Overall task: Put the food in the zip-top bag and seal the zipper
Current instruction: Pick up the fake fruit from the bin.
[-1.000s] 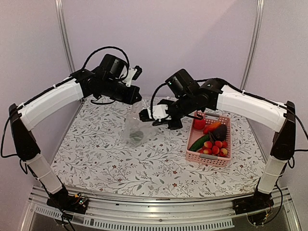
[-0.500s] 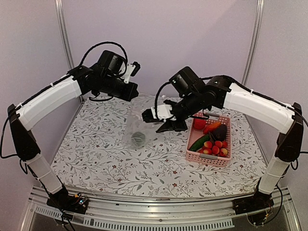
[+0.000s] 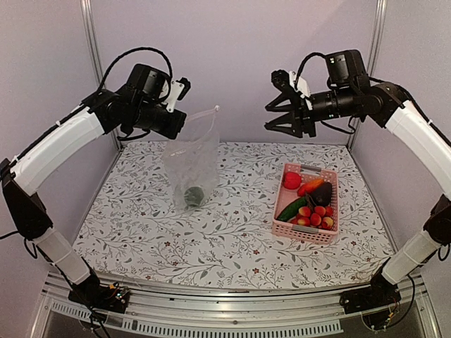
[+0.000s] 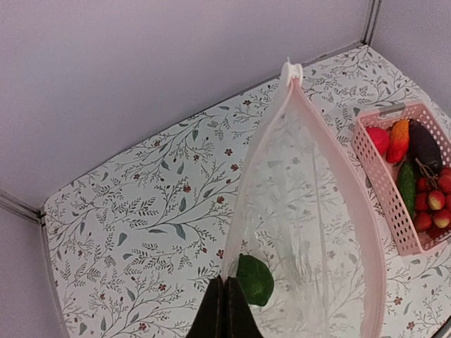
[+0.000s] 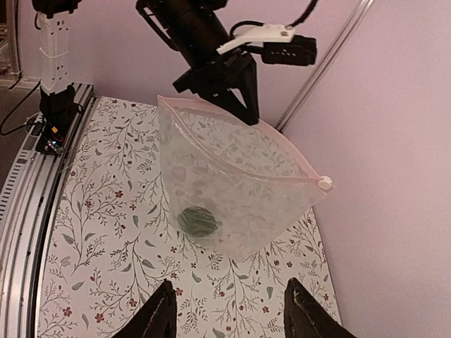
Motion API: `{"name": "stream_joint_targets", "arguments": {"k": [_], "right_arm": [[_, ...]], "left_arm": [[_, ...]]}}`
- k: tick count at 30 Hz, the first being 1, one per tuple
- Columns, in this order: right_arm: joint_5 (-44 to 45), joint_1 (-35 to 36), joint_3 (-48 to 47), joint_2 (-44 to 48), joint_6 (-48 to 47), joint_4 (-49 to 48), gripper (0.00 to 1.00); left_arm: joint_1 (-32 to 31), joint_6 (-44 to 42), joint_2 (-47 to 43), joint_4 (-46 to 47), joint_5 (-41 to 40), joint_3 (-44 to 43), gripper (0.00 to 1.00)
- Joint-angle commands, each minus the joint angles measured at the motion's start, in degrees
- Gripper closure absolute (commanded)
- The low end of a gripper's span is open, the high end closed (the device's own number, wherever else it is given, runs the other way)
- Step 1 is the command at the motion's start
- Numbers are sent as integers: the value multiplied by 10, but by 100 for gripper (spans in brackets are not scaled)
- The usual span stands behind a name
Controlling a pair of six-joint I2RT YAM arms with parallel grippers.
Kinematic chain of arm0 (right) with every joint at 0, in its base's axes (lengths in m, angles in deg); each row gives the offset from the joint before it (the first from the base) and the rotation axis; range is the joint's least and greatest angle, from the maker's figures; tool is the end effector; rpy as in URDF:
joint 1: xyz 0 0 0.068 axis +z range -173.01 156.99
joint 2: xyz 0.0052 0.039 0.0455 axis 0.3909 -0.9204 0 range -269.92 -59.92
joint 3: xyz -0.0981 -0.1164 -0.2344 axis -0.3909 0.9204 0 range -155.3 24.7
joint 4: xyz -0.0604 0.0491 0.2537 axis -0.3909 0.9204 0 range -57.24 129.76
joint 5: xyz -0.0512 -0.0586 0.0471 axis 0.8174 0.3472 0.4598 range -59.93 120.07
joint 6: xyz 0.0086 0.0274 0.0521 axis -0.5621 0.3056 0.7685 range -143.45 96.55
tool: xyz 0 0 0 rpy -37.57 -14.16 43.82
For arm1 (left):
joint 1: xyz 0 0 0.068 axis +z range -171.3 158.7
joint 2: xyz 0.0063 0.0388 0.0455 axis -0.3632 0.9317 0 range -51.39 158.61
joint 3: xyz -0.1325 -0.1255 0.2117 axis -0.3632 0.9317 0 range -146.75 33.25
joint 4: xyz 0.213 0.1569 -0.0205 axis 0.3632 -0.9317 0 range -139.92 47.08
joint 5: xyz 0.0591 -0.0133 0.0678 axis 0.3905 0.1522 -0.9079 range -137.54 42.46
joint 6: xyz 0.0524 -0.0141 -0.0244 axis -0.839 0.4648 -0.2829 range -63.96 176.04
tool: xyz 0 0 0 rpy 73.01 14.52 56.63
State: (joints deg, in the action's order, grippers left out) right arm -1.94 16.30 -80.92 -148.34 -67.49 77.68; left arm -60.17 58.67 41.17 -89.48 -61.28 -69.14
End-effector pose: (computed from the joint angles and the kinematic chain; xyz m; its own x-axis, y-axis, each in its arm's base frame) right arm 0.2416 0.2276 0.4637 0.3669 -0.4614 -0.8078 -0.8974 0.0531 -0.4380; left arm 0.2873 -0.2182 0.4163 -0.4863 0.3347 -0.8071 0.4396 0.8920 0.1050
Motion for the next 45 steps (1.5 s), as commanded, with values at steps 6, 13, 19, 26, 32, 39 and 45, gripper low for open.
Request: {"name": "stream_joint_targets", "arguments": {"k": [6, 13, 19, 26, 32, 39, 45], "right_arm": [[10, -173, 129, 4, 132, -75, 50], [40, -243, 190, -46, 176, -81, 51], [91, -247, 228, -87, 151, -84, 50], [101, -247, 234, -85, 141, -73, 48], [84, -247, 231, -92, 133, -61, 47], [80, -247, 206, -122, 132, -47, 45], [77, -246, 200, -126, 131, -40, 43]], "left_arm": [[6, -25, -39, 103, -1, 76, 100], [9, -55, -92, 149, -73, 133, 100], [36, -51, -164, 213, -21, 212, 100], [40, -92, -228, 216, -47, 214, 100], [45, -46, -199, 226, 80, 233, 100], [45, 25, -149, 261, 188, 261, 100], [47, 38, -142, 277, 194, 278, 100]]}}
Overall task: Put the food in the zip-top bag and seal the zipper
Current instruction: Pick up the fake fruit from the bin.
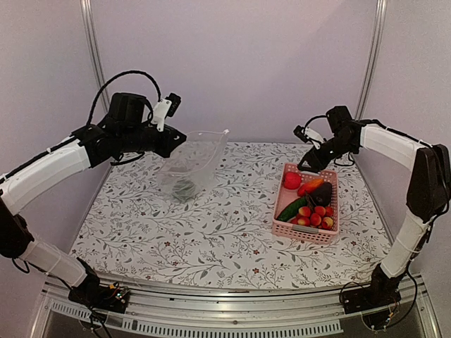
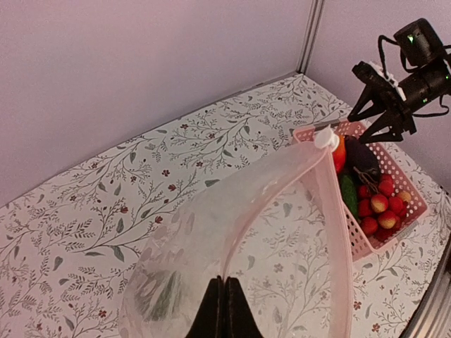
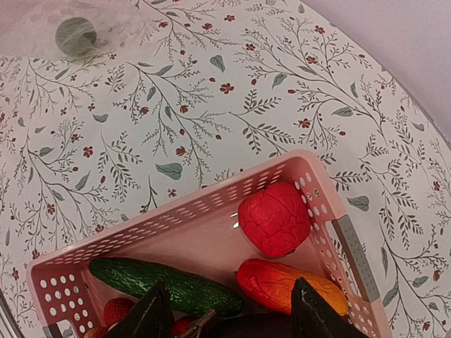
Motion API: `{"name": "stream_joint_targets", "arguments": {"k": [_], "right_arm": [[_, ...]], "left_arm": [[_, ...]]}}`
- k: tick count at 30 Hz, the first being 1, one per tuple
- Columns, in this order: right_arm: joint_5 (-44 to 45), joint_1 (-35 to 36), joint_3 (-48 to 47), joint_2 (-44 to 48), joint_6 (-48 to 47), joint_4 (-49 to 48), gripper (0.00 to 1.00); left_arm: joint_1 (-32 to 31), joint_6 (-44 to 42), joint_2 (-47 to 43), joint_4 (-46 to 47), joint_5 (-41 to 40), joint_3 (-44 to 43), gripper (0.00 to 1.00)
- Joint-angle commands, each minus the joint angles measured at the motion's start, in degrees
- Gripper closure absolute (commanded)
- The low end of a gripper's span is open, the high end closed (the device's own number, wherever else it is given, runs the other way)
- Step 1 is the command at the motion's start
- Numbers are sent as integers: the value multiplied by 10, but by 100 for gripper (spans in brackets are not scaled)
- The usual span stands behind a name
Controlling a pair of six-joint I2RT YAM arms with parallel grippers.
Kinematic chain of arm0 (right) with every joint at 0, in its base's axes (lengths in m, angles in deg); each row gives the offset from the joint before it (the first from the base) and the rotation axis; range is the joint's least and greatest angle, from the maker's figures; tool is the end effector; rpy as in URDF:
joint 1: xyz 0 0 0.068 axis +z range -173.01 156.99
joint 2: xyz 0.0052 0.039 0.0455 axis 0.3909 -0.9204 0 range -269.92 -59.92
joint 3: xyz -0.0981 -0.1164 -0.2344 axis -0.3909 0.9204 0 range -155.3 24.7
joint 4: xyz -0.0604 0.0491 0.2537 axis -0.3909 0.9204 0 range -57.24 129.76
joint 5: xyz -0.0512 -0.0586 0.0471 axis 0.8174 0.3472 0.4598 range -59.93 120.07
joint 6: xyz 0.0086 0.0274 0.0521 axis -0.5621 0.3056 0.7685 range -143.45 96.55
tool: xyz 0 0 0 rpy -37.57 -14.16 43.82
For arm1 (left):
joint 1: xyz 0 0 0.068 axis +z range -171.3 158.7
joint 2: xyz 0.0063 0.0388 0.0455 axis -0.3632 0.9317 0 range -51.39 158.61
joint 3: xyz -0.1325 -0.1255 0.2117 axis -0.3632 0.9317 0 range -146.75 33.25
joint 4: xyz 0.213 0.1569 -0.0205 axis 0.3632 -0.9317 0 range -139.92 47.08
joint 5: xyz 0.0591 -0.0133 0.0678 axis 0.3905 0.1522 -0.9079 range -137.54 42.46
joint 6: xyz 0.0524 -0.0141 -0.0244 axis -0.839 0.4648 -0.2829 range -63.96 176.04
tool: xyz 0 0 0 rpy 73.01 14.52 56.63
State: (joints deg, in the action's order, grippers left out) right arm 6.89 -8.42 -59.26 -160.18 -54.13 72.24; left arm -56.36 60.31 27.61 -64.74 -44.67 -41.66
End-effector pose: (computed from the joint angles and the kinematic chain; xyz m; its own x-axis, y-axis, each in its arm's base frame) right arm 0.3716 0.1144 0.2734 -0.4609 -0.6046 -0.6496 -0.7917 0.6109 -0.0069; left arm 0.2663 -0.1895 0.3702 -0.4022 0.1914 -0.8953 0.5823 0.8081 -0.0889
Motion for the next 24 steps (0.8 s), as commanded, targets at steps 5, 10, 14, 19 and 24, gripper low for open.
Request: {"name": "stream_joint_targets", "arguments": {"k": [5, 10, 14, 19, 24], "right_arm": [[-12, 1, -12, -5, -5, 14, 42], [-25, 1, -13, -7, -5, 14, 41], [-31, 1, -9, -4, -3, 12, 41], [-38, 1, -2, 8, -2, 7, 39], [-41, 2, 3, 20, 1, 2, 37]], "left_arm": [[16, 30, -7, 35, 36, 8, 100], [16, 27, -1, 34, 30, 12, 100], [16, 28, 5, 34, 30, 13, 100], [16, 28, 10, 36, 30, 15, 100], [17, 27, 15, 36, 28, 17, 100]]}}
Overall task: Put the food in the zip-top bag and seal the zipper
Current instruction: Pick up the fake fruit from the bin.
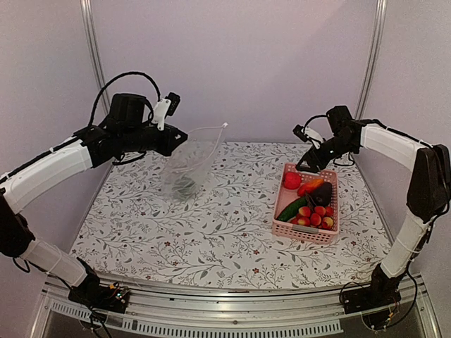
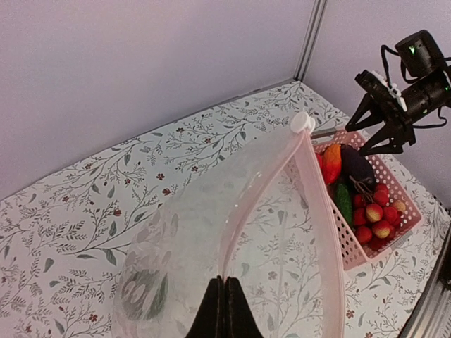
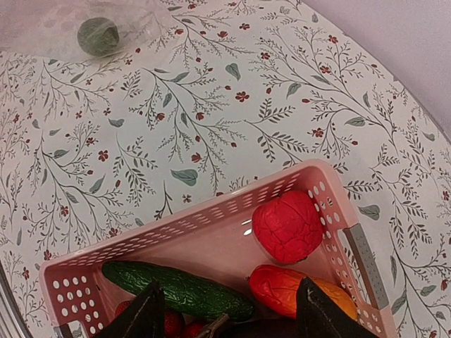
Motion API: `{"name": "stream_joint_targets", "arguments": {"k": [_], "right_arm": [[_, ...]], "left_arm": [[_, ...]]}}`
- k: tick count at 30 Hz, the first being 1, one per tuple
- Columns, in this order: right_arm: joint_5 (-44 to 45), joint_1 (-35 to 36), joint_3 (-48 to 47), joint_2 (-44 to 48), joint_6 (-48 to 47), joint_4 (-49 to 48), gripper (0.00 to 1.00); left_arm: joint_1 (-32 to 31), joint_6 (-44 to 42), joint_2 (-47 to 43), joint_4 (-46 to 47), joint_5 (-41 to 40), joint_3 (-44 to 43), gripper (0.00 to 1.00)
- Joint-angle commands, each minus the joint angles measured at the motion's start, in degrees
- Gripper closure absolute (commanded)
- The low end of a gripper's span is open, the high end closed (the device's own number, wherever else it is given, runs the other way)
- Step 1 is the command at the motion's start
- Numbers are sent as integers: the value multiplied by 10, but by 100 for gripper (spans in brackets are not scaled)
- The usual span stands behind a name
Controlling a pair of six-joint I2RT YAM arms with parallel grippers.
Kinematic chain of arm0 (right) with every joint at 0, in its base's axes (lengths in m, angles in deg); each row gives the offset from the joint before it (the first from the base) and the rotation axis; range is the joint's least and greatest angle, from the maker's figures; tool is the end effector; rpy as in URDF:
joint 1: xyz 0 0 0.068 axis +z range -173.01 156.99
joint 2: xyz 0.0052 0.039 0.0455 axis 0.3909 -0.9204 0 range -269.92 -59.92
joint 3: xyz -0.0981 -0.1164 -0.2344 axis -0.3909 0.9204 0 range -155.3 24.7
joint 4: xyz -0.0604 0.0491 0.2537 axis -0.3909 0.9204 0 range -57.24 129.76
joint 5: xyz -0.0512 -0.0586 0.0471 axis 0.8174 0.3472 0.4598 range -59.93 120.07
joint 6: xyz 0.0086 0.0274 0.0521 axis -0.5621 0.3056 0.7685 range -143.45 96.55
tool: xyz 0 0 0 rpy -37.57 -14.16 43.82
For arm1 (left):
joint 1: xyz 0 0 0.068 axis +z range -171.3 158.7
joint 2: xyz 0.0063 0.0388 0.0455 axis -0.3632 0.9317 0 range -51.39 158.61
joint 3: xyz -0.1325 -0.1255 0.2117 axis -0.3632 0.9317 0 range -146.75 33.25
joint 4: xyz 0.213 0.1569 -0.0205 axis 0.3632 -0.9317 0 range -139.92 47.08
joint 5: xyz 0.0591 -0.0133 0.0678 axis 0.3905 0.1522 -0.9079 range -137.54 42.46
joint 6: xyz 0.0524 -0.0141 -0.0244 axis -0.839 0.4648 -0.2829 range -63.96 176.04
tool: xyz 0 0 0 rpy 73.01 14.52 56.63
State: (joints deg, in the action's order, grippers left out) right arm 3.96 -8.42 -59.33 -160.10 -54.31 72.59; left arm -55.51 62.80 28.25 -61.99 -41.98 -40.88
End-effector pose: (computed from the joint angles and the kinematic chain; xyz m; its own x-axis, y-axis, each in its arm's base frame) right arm 0.3700 0.1161 0.2747 -0.4505 -0.5932 -0.6672 -0.8101 0.5857 0.0263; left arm 0.2720 -0.1900 0.3670 -0.4161 0.1412 -0.8983 0.5877 0.7956 -0.1471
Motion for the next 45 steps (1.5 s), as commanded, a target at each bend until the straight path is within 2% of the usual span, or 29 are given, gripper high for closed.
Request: {"name": "stream_joint_targets", "arguments": {"k": [1, 27, 33, 37, 45], "right_arm": [[-13, 1, 5, 21, 3, -2, 37], [18, 1, 38, 82, 10, -44, 32], [12, 0, 79, 108, 8, -85, 25], [9, 1, 75, 70, -4, -87, 24], [72, 2, 29, -35, 18, -88, 26]], "left_arm": [[8, 2, 10, 9, 1, 9, 100], [8, -3, 19, 11, -8, 18, 100], [8, -6, 29, 11, -12, 20, 100], [8, -5, 35, 11, -12, 21, 100], [7, -8, 43, 10, -18, 21, 100]]}}
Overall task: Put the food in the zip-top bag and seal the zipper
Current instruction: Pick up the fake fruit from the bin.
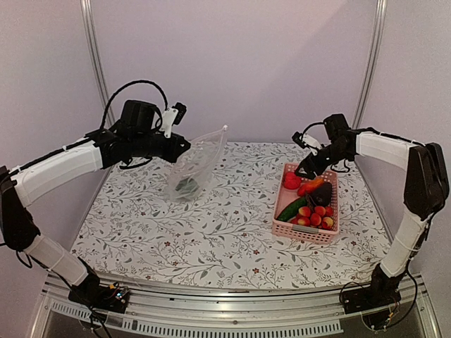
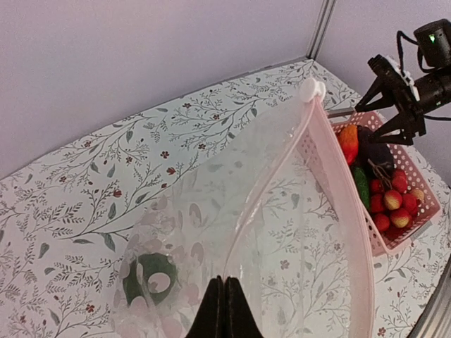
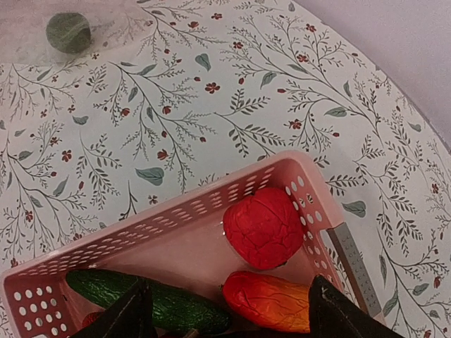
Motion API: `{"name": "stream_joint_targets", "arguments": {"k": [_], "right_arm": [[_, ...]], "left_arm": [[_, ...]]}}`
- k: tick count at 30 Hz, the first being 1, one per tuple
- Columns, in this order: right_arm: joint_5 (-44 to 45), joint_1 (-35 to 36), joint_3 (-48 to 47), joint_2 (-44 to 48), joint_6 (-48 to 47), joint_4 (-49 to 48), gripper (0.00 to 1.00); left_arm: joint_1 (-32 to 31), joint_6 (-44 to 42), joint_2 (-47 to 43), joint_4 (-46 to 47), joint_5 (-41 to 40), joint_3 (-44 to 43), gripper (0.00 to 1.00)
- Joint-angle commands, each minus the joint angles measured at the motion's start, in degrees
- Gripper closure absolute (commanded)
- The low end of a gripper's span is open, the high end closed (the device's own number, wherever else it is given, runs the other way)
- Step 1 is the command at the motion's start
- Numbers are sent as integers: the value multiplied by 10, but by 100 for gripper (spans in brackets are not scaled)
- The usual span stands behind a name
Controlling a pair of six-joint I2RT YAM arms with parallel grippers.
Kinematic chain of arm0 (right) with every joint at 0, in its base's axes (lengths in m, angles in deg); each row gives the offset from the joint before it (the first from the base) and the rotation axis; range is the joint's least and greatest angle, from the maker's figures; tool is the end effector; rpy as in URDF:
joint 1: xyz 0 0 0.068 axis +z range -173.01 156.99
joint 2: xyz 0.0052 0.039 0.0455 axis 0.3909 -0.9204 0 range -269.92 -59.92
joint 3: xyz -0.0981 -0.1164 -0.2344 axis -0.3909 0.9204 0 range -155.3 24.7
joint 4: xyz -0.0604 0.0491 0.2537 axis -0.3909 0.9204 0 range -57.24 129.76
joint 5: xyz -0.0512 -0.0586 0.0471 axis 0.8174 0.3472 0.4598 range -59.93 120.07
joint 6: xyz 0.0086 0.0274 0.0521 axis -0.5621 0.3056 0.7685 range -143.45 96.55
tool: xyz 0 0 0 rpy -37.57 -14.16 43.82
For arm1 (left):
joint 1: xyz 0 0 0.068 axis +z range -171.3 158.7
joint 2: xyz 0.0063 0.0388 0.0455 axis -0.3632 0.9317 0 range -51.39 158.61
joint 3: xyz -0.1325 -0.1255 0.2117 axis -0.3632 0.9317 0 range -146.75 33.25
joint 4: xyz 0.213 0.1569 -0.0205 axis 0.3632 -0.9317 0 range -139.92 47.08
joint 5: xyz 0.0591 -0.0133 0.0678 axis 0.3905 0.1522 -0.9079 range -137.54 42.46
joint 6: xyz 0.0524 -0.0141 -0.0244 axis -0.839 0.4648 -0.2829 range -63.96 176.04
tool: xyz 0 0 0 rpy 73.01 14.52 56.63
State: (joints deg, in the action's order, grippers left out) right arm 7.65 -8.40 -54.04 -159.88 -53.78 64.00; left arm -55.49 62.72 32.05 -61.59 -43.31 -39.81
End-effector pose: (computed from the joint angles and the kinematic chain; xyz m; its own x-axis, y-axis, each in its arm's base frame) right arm 0.3738 0.1146 0.2555 -0.4312 -0.5947 -0.6785 -0.7828 0.6206 -0.0465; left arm 0.2858 -0.1980 0.3398 -0.4703 0.1793 -0.8641 0.5629 0.8150 -0.1373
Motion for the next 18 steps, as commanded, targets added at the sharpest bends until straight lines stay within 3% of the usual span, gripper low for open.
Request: {"name": "stream_joint_targets", "arguments": {"k": [1, 18], "right_arm": [[37, 1, -28, -49, 14, -2, 26], [74, 16, -101, -180, 15, 4, 28]], "left_arm": [[7, -8, 5, 6, -5, 11, 100], [7, -12, 6, 6, -8, 13, 100]]}}
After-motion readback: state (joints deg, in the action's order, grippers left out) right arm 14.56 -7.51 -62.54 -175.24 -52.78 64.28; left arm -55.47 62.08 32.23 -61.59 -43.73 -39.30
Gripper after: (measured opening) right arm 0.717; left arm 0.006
